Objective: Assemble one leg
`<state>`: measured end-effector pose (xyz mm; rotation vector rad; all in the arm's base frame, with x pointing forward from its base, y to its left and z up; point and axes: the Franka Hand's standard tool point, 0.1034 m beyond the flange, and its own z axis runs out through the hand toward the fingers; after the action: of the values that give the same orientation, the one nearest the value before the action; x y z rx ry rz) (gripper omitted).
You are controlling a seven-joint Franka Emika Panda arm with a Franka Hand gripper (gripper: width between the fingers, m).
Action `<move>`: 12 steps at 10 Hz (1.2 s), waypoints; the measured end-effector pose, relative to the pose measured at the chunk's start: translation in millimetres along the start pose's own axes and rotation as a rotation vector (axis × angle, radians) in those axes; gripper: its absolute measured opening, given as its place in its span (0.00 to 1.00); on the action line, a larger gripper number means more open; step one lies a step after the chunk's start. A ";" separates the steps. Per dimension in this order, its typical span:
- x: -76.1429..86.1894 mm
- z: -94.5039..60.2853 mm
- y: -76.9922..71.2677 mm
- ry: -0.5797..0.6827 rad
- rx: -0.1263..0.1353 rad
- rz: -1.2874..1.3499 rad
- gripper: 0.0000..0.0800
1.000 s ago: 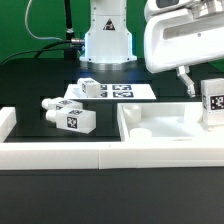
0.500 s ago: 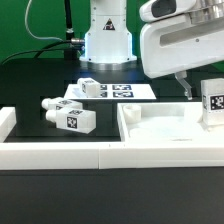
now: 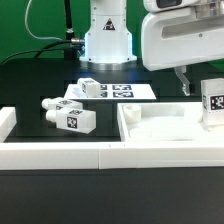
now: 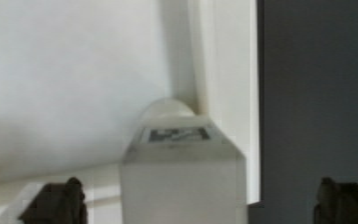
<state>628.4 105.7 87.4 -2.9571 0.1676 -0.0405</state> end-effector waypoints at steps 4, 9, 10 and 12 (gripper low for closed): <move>3.2 4.1 3.4 0.034 -0.001 0.049 0.48; 7.0 5.3 1.8 0.054 0.012 0.475 0.36; 7.7 5.5 2.2 0.058 0.018 0.599 0.36; 8.3 5.7 3.5 0.047 0.055 0.954 0.36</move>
Offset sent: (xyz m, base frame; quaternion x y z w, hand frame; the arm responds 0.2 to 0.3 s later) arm 0.0000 0.0000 0.0000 0.0000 0.0000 0.0650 0.9979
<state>636.5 102.3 81.3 -2.5090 1.4924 0.0156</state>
